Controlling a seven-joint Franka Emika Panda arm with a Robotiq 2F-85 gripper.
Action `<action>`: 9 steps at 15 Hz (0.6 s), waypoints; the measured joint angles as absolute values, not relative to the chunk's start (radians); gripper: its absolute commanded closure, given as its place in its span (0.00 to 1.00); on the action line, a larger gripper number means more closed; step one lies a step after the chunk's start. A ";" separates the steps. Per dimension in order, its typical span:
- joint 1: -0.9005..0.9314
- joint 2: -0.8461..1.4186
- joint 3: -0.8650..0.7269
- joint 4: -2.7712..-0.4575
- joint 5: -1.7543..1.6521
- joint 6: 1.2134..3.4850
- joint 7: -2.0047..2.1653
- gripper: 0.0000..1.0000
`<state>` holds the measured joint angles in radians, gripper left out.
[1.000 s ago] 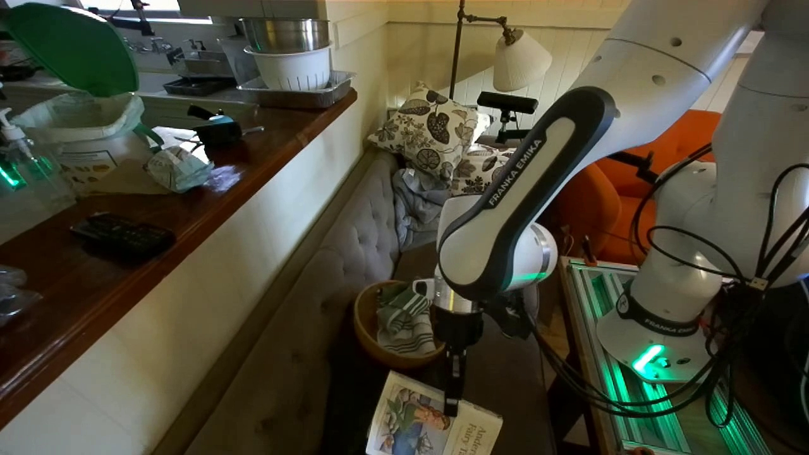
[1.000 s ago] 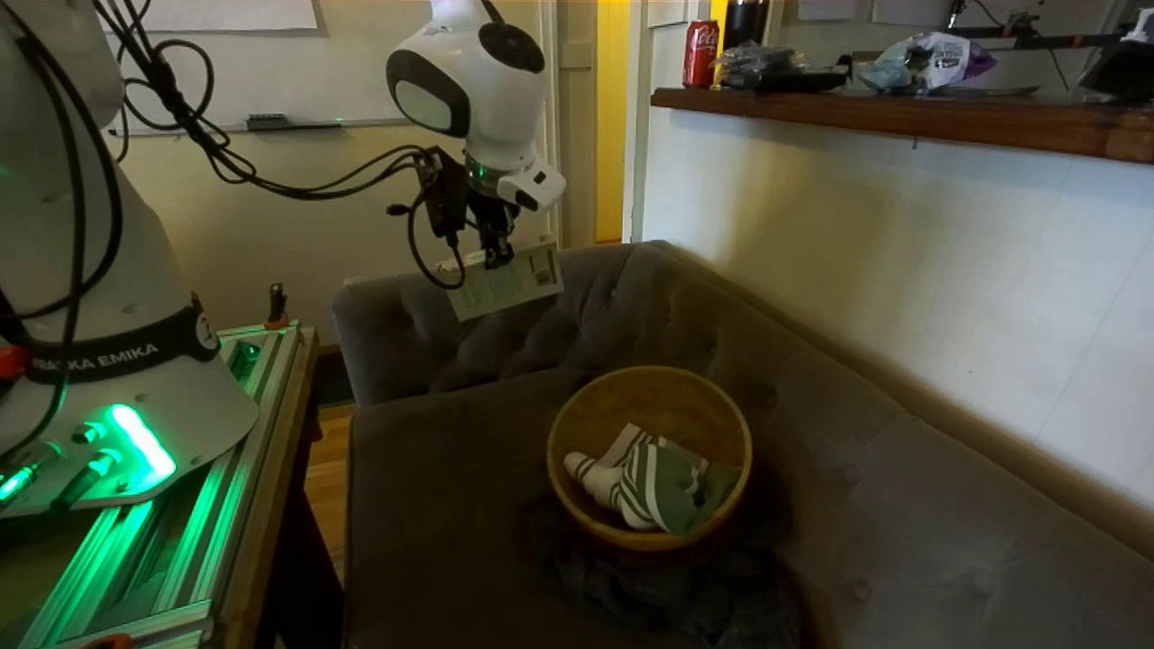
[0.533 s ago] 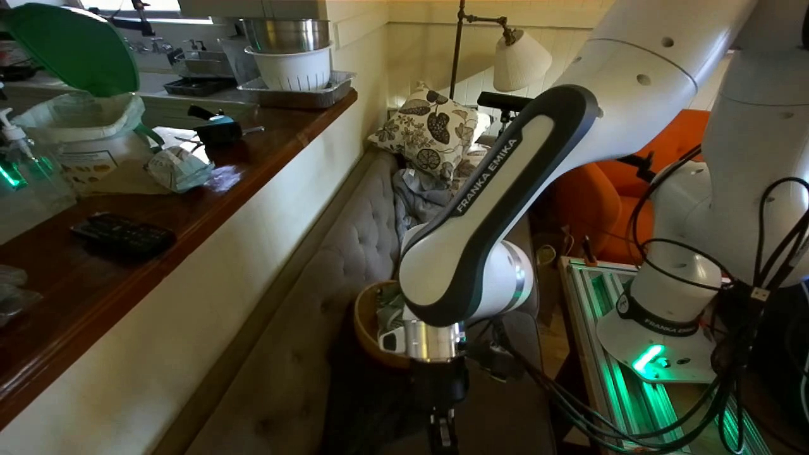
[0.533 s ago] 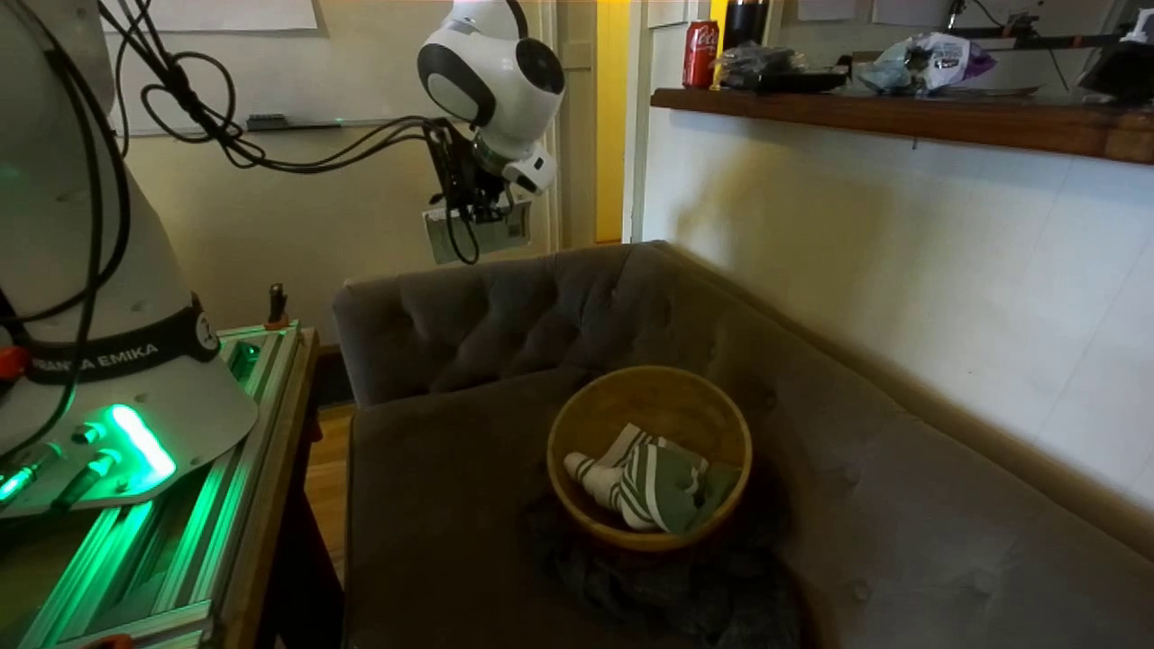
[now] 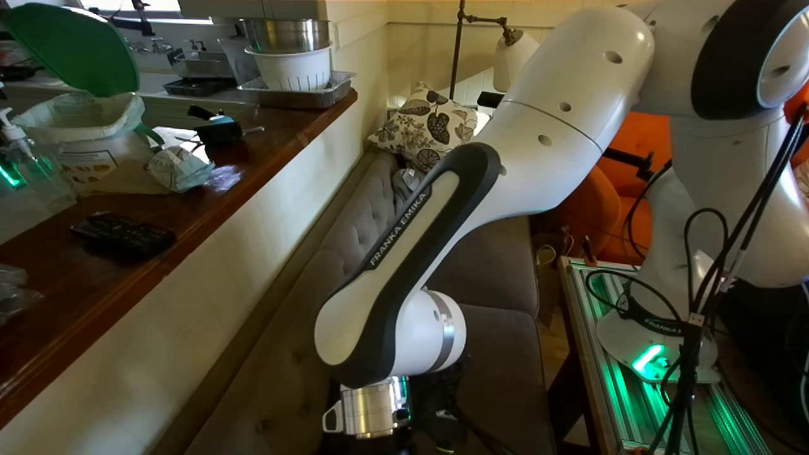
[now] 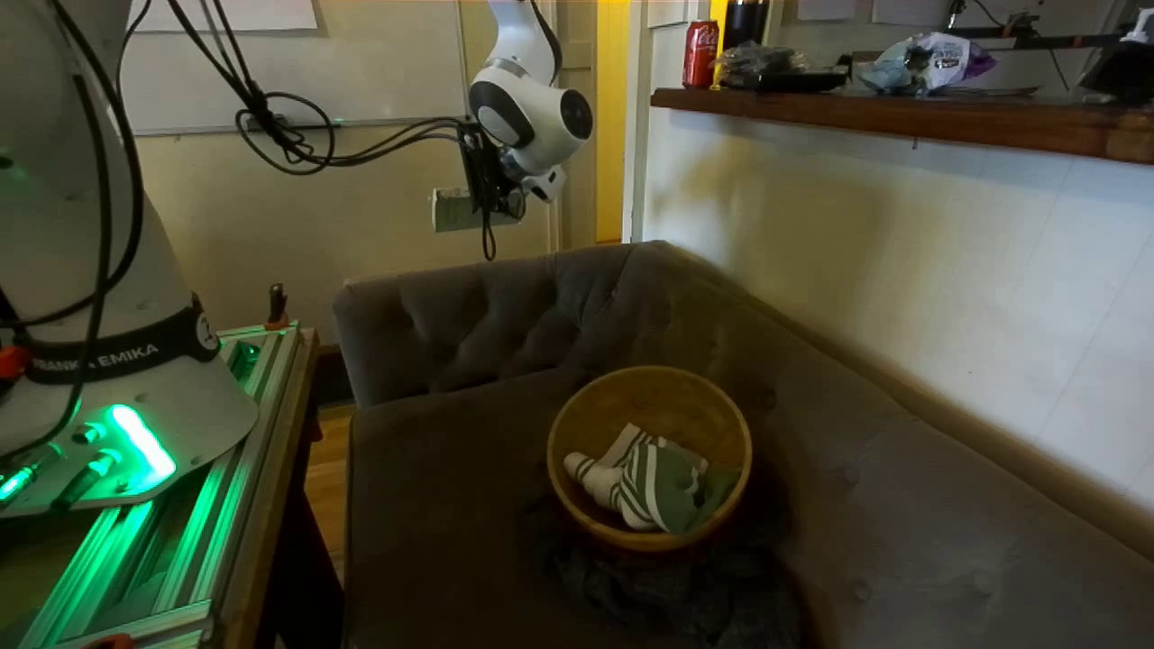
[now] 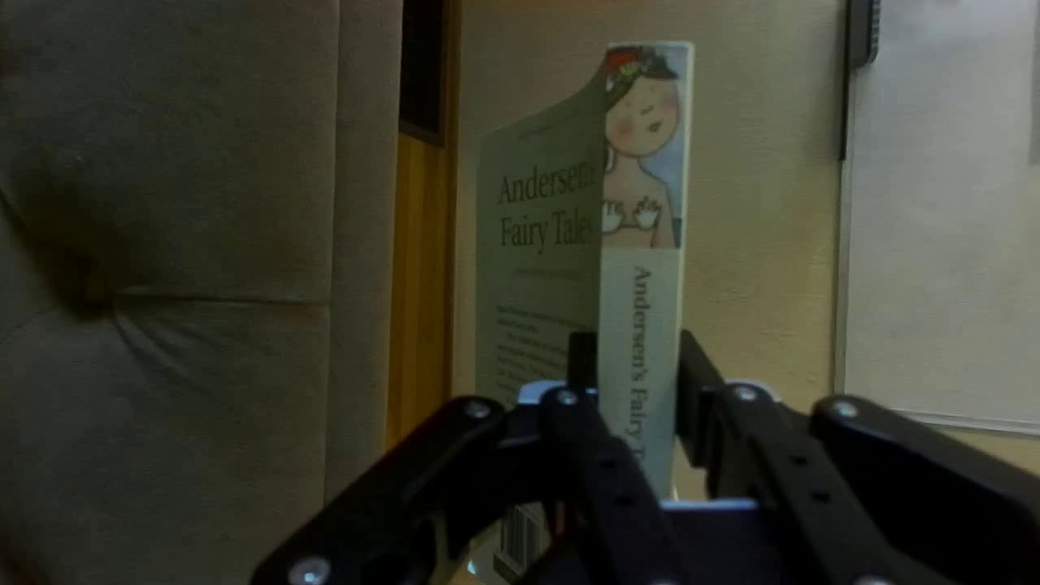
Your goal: Put the book on the left armrest
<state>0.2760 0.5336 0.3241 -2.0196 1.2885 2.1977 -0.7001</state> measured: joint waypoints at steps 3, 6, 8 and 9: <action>0.282 0.545 0.317 -2.020 1.330 2.250 -0.726 0.94; 0.305 0.550 0.319 -2.022 1.498 2.393 -0.812 0.94; 0.327 0.562 0.315 -2.015 1.557 2.445 -0.839 0.94; 0.340 0.573 0.309 -2.010 1.557 2.448 -0.833 0.94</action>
<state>0.3399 0.5726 0.3087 -2.0100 1.5574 2.4476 -0.8333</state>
